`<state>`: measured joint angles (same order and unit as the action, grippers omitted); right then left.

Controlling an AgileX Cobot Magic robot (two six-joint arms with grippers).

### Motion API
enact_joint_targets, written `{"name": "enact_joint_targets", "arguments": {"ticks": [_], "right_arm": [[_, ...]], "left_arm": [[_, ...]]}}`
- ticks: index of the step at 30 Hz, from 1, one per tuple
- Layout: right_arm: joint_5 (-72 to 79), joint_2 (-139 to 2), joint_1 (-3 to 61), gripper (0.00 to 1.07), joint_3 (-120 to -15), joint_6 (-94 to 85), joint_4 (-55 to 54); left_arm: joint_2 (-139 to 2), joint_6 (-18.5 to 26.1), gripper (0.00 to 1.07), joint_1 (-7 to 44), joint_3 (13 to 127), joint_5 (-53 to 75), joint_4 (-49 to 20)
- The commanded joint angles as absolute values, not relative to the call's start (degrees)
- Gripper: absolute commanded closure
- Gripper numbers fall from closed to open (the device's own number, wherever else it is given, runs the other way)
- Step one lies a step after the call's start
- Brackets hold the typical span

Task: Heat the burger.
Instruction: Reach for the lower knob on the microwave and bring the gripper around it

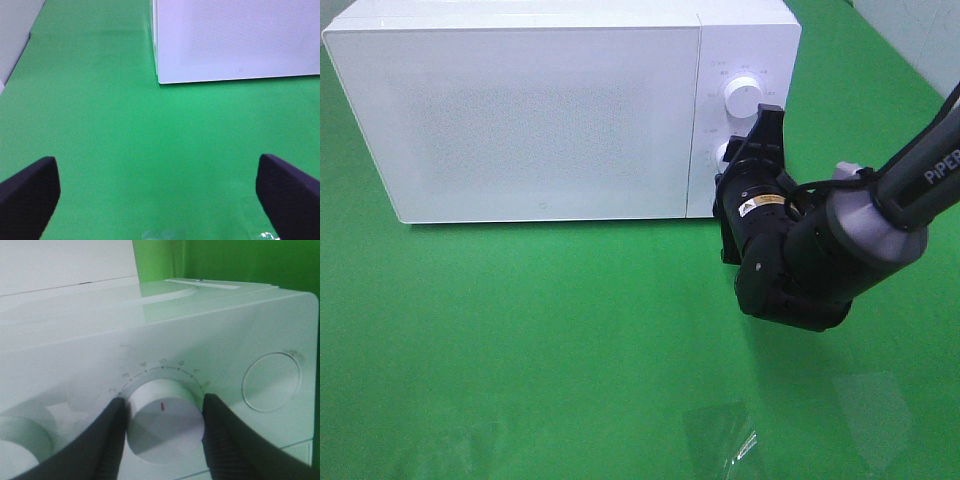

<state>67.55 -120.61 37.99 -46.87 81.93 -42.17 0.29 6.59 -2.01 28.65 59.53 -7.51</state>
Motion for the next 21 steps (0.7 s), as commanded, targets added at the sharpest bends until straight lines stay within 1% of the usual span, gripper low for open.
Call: {"name": "enact_joint_targets", "arguments": {"ticks": [1, 10, 11, 14, 15, 16, 17, 18, 19, 20, 21], "right_arm": [[68.3, -120.1, 38.0, 1.07, -48.4, 83.5, -33.4], [70.5, -120.1, 38.0, 1.07, -48.4, 78.6, -34.1], [70.5, -120.1, 38.0, 1.03, -48.4, 78.5, -35.9], [70.5, -120.1, 38.0, 1.02, -48.4, 78.2, -36.8], [70.5, -120.1, 38.0, 0.97, -48.4, 76.9, -38.3], [70.5, -120.1, 38.0, 0.97, -48.4, 76.9, -38.3], [70.5, -120.1, 38.0, 0.92, -48.4, 76.0, -39.8], [70.5, -120.1, 38.0, 0.92, -48.4, 76.0, -39.8], [70.5, -120.1, 38.0, 0.82, -48.4, 75.7, -41.5], [70.5, -120.1, 38.0, 0.82, -48.4, 75.7, -41.5], [70.9, -120.1, 38.0, 0.72, -48.4, 75.7, -42.2]], "left_arm": [[1.7, 6.3, 0.07, -2.1, 28.5, 59.1, -7.6], [1.7, 6.3, 0.07, -2.1, 28.5, 59.1, -7.6], [1.7, 6.3, 0.07, -2.1, 28.5, 59.1, -7.6], [1.7, 6.3, 0.07, -2.1, 28.5, 59.1, -7.6], [1.7, 6.3, 0.07, -2.1, 28.5, 59.1, -7.6], [1.7, 6.3, 0.07, -2.1, 28.5, 59.1, -7.6], [1.7, 6.3, 0.07, -2.1, 28.5, 59.1, -7.6], [1.7, 6.3, 0.07, -2.1, 28.5, 59.1, -7.6], [1.7, 6.3, 0.07, -2.1, 28.5, 59.1, -7.6], [1.7, 6.3, 0.07, -2.1, 28.5, 59.1, -7.6], [1.7, 6.3, 0.07, -2.1, 28.5, 59.1, -7.6]]}}
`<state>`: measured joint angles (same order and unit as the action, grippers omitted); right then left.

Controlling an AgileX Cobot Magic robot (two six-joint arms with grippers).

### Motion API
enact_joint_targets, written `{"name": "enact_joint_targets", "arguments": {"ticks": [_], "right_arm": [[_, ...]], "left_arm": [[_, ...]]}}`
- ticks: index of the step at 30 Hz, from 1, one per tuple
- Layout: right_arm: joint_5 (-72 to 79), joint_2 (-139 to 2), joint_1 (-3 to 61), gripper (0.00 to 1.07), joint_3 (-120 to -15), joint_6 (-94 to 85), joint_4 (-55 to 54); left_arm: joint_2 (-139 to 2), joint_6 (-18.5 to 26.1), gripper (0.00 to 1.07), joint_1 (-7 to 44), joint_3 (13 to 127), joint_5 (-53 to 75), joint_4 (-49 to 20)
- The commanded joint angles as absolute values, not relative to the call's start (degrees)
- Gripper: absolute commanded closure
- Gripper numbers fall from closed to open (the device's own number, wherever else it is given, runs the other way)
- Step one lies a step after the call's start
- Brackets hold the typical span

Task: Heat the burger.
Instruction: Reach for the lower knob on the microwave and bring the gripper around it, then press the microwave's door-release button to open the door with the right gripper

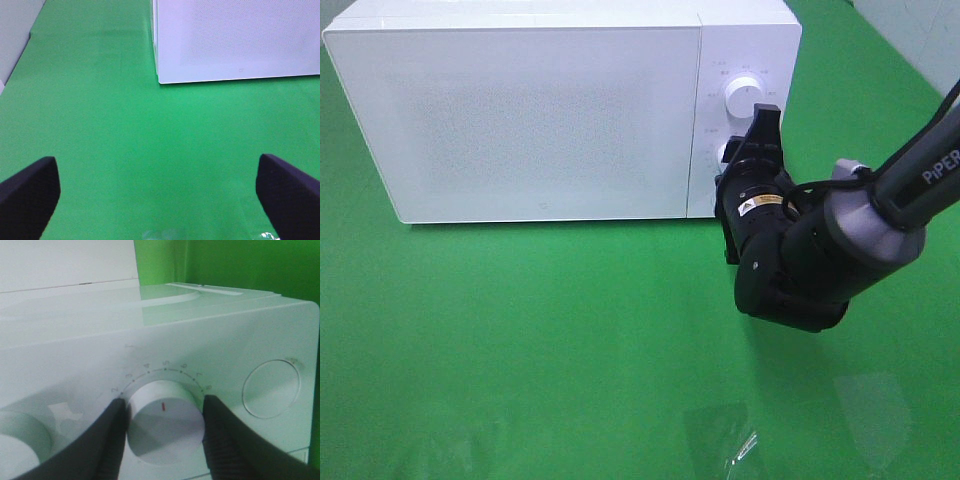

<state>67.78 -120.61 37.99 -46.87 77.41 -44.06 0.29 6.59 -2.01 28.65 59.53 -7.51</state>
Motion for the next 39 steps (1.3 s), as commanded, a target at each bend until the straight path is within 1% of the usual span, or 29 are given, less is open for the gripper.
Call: {"name": "enact_joint_targets", "arguments": {"ticks": [1, 2, 3, 6, 7, 8, 10, 16, 21, 22, 23, 24, 25, 26, 27, 28, 29, 30, 31, 32, 33, 34, 35, 36, 37, 39], "right_arm": [[72.2, -120.1, 38.0, 0.62, -48.3, 75.7, -43.0], [72.2, -120.1, 38.0, 0.62, -48.3, 75.7, -43.0], [73.3, -119.9, 38.0, 0.53, -48.1, 75.5, -43.3], [73.6, -119.9, 38.0, 0.51, -48.1, 75.0, -43.8], [73.5, -119.6, 38.0, 0.45, -48.1, 73.0, -44.7], [73.5, -119.6, 38.0, 0.45, -48.1, 73.0, -44.7], [73.2, -119.5, 38.3, 0.39, -47.7, 70.4, -44.4], [70.9, -118.5, 40.9, 0.37, -43.7, 69.0, -44.2], [67.6, -116.1, 41.3, 0.37, -40.8, 65.0, -44.1], [65.5, -112.8, 41.4, 0.37, -37.5, 59.4, -43.1], [65.5, -112.8, 41.4, 0.37, -37.5, 59.4, -43.1], [63.6, -110.5, 41.4, 0.37, -35.5, 53.3, -41.0], [63.6, -110.5, 41.4, 0.37, -35.5, 53.3, -41.0], [62.3, -109.3, 41.4, 0.37, -34.7, 49.4, -40.2], [59.5, -106.5, 41.4, 0.37, -33.1, 41.7, -38.8], [59.5, -106.5, 41.4, 0.37, -33.1, 41.7, -38.8], [56.6, -103.1, 41.3, 0.37, -32.0, 32.8, -38.4], [56.6, -103.1, 41.3, 0.37, -32.0, 32.8, -38.4], [53.6, -99.3, 41.3, 0.37, -31.1, 21.7, -38.4], [53.6, -99.3, 41.3, 0.37, -31.1, 21.7, -38.4], [50.8, -95.7, 41.3, 0.37, -30.7, 11.8, -38.4], [50.8, -95.7, 41.3, 0.37, -30.7, 11.8, -38.4], [47.0, -92.3, 41.3, 0.37, -30.7, 2.2, -38.4], [47.0, -92.3, 41.3, 0.37, -30.7, 2.2, -38.4], [44.2, -88.9, 41.2, 0.37, -30.7, -4.6, -38.4], [42.8, -87.4, 40.7, 0.37, -30.7, -7.6, -38.0]], "left_arm": [[1.7, 6.3, 0.07, -2.1, 28.5, 59.1, -7.6], [1.7, 6.3, 0.07, -2.1, 28.5, 59.1, -7.6], [1.7, 6.3, 0.07, -2.1, 28.5, 59.1, -7.6], [1.7, 6.3, 0.07, -2.1, 28.5, 59.1, -7.6], [1.7, 6.3, 0.07, -2.1, 28.5, 59.1, -7.6], [1.7, 6.3, 0.07, -2.1, 28.5, 59.1, -7.6], [1.7, 6.3, 0.07, -2.1, 28.5, 59.1, -7.6], [1.7, 6.3, 0.07, -2.1, 28.5, 59.1, -7.6], [1.7, 6.3, 0.07, -2.1, 28.5, 59.1, -7.6], [1.7, 6.3, 0.07, -2.1, 28.5, 59.1, -7.6], [1.7, 6.3, 0.07, -2.1, 28.5, 59.1, -7.6], [1.7, 6.3, 0.07, -2.1, 28.5, 59.1, -7.6], [1.7, 6.3, 0.07, -2.1, 28.5, 59.1, -7.6], [1.7, 6.3, 0.07, -2.1, 28.5, 59.1, -7.6], [1.7, 6.3, 0.07, -2.1, 28.5, 59.1, -7.6], [1.7, 6.3, 0.07, -2.1, 28.5, 59.1, -7.6], [1.7, 6.3, 0.07, -2.1, 28.5, 59.1, -7.6], [1.7, 6.3, 0.07, -2.1, 28.5, 59.1, -7.6], [1.7, 6.3, 0.07, -2.1, 28.5, 59.1, -7.6], [1.7, 6.3, 0.07, -2.1, 28.5, 59.1, -7.6], [1.7, 6.3, 0.07, -2.1, 28.5, 59.1, -7.6], [1.7, 6.3, 0.07, -2.1, 28.5, 59.1, -7.6], [1.7, 6.3, 0.07, -2.1, 28.5, 59.1, -7.6], [1.7, 6.3, 0.07, -2.1, 28.5, 59.1, -7.6], [1.7, 6.3, 0.07, -2.1, 28.5, 59.1, -7.6], [1.7, 6.3, 0.07, -2.1, 28.5, 59.1, -7.6]]}}
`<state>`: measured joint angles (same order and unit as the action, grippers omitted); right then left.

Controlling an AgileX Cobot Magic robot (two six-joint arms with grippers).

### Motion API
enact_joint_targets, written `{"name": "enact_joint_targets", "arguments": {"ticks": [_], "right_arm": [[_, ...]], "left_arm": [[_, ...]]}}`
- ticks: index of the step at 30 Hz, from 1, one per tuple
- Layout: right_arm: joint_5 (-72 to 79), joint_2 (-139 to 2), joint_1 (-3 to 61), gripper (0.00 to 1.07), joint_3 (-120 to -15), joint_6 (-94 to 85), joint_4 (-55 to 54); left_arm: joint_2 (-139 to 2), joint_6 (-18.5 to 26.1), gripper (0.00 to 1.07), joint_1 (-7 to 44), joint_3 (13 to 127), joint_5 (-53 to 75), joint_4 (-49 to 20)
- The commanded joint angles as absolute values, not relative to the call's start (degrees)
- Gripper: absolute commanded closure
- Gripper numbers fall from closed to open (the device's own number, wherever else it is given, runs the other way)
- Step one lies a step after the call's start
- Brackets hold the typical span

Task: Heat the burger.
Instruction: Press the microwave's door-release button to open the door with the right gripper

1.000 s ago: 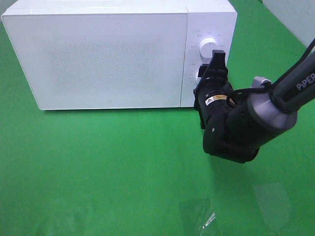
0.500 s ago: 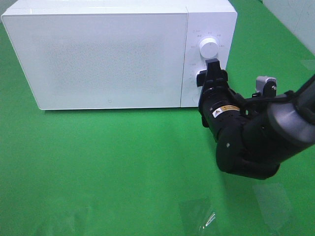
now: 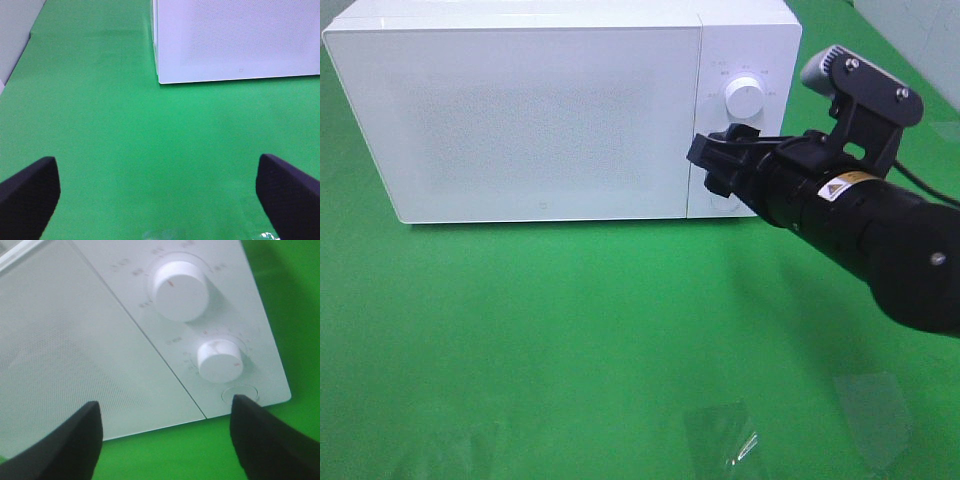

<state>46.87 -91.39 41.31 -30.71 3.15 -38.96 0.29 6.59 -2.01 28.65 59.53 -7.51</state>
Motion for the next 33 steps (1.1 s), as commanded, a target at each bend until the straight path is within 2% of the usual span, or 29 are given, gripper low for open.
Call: {"name": "enact_joint_targets", "arguments": {"ticks": [1, 8, 10, 13, 16, 17, 19, 20, 21, 24, 25, 30, 33], "right_arm": [[39.4, -84.9, 39.6, 0.37, -30.8, -10.9, -36.4], [27.1, -77.6, 33.4, 0.37, -30.8, -14.3, -28.7], [15.5, -73.3, 28.0, 0.37, -32.0, -13.8, -21.4], [11.7, -72.1, 26.6, 0.37, -32.8, -13.5, -19.7], [-3.2, -67.9, 22.1, 0.37, -36.8, -11.2, -14.3], [-3.2, -67.9, 22.1, 0.37, -36.8, -11.2, -14.3], [-16.6, -64.2, 21.1, 0.35, -40.9, -6.2, -8.4], [-16.6, -64.2, 21.1, 0.35, -40.9, -6.2, -8.4], [-22.8, -61.9, 21.1, 0.32, -42.9, -4.0, -6.3], [-25.1, -60.8, 21.1, 0.31, -43.8, -3.2, -5.9], [-30.5, -58.4, 21.1, 0.29, -45.0, -2.3, -5.0], [-43.4, -50.9, 21.1, 0.3, -45.2, -1.9, -5.0], [-45.5, -49.6, 21.1, 0.3, -45.2, -1.8, -5.0]], "left_arm": [[1.7, 6.3, 0.07, -2.1, 28.5, 59.1, -7.6], [1.7, 6.3, 0.07, -2.1, 28.5, 59.1, -7.6], [1.7, 6.3, 0.07, -2.1, 28.5, 59.1, -7.6], [1.7, 6.3, 0.07, -2.1, 28.5, 59.1, -7.6], [1.7, 6.3, 0.07, -2.1, 28.5, 59.1, -7.6], [1.7, 6.3, 0.07, -2.1, 28.5, 59.1, -7.6], [1.7, 6.3, 0.07, -2.1, 28.5, 59.1, -7.6], [1.7, 6.3, 0.07, -2.1, 28.5, 59.1, -7.6], [1.7, 6.3, 0.07, -2.1, 28.5, 59.1, -7.6], [1.7, 6.3, 0.07, -2.1, 28.5, 59.1, -7.6], [1.7, 6.3, 0.07, -2.1, 28.5, 59.1, -7.6], [1.7, 6.3, 0.07, -2.1, 28.5, 59.1, -7.6], [1.7, 6.3, 0.07, -2.1, 28.5, 59.1, -7.6]]}}
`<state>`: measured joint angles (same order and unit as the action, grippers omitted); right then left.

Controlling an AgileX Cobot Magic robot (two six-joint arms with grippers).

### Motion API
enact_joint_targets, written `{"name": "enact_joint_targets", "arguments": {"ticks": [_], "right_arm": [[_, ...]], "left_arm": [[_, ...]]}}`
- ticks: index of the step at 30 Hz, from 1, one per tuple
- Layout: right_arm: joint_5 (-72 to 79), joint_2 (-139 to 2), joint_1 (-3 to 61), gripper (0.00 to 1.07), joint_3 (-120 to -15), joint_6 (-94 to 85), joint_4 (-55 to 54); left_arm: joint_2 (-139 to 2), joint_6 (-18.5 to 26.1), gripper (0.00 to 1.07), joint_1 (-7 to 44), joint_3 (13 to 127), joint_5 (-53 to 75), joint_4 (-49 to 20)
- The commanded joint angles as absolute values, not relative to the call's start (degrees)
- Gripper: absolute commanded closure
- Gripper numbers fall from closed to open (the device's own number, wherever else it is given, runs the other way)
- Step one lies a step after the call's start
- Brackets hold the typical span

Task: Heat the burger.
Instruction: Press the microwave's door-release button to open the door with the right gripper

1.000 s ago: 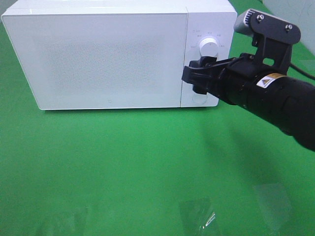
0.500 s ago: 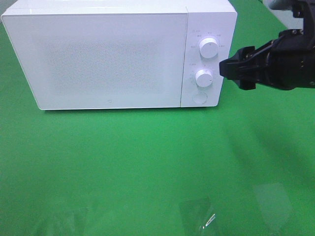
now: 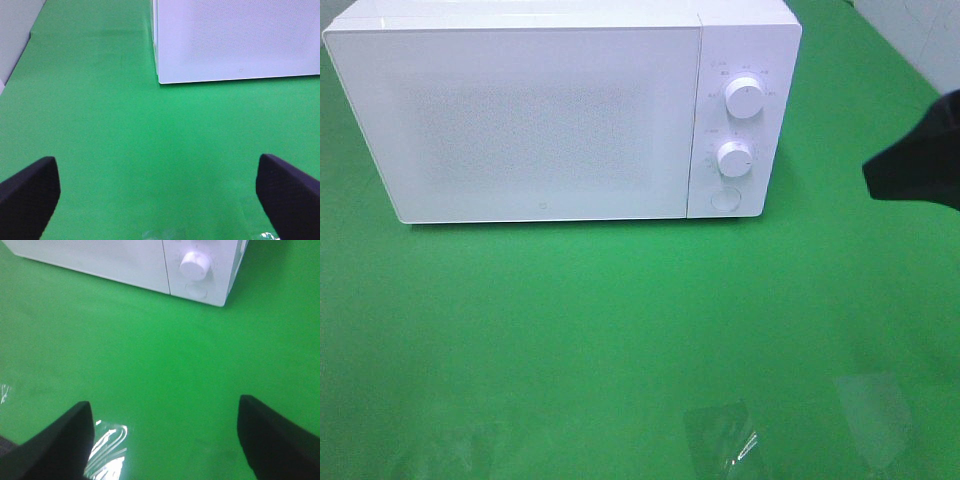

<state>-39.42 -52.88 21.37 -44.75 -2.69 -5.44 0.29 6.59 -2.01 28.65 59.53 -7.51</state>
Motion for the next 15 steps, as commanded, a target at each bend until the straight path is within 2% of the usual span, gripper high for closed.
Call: {"name": "enact_joint_targets", "arguments": {"ticks": [1, 4, 10, 15], "right_arm": [[-48.6, -47.0, 21.1, 0.3, -45.2, -1.5, -4.9], [-51.4, -44.5, 21.1, 0.3, -45.2, -0.6, -4.1], [-61.1, -35.0, 21.1, 0.31, -44.7, 4.5, 4.8], [-63.2, -29.6, 21.1, 0.31, -42.8, 5.7, 7.4]], "left_arm": [[1.7, 6.3, 0.07, -2.1, 28.5, 59.1, -7.6], [1.7, 6.3, 0.07, -2.1, 28.5, 59.1, -7.6], [1.7, 6.3, 0.07, -2.1, 28.5, 59.1, -7.6], [1.7, 6.3, 0.07, -2.1, 28.5, 59.1, -7.6]]}}
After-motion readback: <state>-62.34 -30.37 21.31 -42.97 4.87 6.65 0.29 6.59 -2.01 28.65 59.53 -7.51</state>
